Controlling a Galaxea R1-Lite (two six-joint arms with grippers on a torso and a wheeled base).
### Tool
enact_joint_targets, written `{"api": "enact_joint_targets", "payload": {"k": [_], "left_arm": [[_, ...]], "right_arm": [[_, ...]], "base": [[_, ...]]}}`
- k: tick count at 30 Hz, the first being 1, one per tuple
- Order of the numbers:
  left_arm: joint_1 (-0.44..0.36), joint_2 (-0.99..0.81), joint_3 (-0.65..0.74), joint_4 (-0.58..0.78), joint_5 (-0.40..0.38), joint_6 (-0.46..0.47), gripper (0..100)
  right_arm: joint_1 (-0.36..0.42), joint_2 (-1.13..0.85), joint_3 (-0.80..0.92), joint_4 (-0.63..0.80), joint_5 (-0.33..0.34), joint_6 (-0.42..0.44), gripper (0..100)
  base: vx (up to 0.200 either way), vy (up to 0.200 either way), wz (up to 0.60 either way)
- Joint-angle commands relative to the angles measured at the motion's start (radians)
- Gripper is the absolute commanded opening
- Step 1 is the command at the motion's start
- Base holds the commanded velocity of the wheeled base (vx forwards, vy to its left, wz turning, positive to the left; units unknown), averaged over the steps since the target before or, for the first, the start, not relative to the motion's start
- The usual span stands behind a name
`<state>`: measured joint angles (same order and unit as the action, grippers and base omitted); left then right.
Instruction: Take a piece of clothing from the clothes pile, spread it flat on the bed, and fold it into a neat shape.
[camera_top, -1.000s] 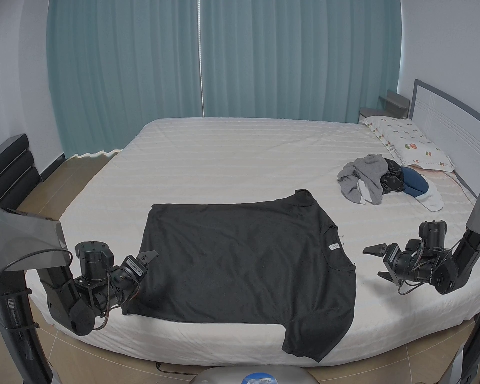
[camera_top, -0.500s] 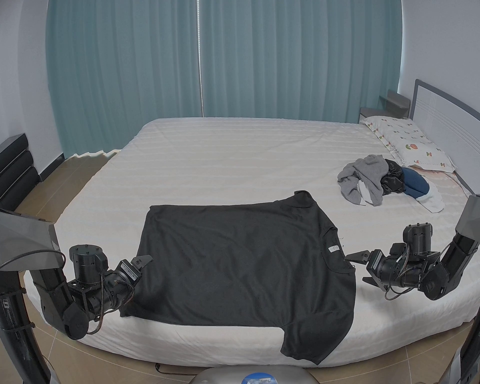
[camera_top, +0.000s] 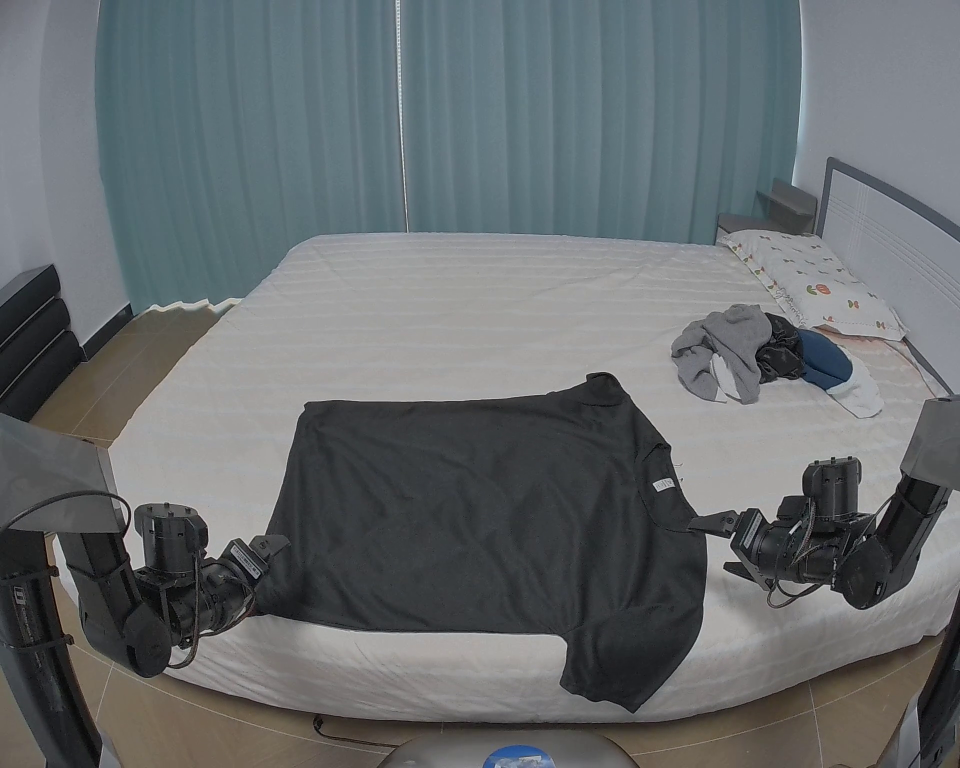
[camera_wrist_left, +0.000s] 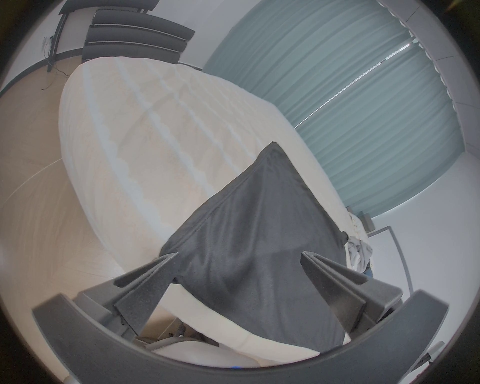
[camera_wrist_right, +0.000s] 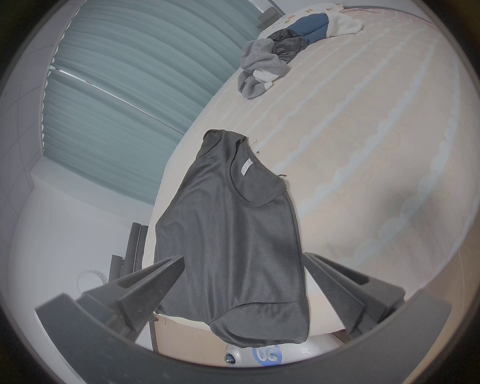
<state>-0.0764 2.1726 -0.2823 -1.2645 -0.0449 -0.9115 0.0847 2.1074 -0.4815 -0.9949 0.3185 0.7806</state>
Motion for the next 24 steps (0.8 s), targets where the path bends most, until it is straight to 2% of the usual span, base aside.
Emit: {"api": "enact_joint_targets", "payload": {"k": [1, 14, 24], "left_arm": [[0.001, 0.023, 0.002, 0.020, 0.000, 0.017, 100], [-0.002, 0.039, 0.057, 0.033, 0.014, 0.105, 100], [0.023, 0.105, 0.018, 0.020, 0.014, 0.105, 100]], "right_arm": [[-0.011, 0.005, 0.004, -0.001, 0.001, 0.000, 100], [-0.019, 0.009, 0.006, -0.001, 0.001, -0.003, 100], [-0.020, 0.009, 0.004, -0.001, 0.001, -0.003, 100]], "base": [[0.000, 0.000, 0.00], [0.000, 0.000, 0.00], [0.000, 0.000, 0.00]]}}
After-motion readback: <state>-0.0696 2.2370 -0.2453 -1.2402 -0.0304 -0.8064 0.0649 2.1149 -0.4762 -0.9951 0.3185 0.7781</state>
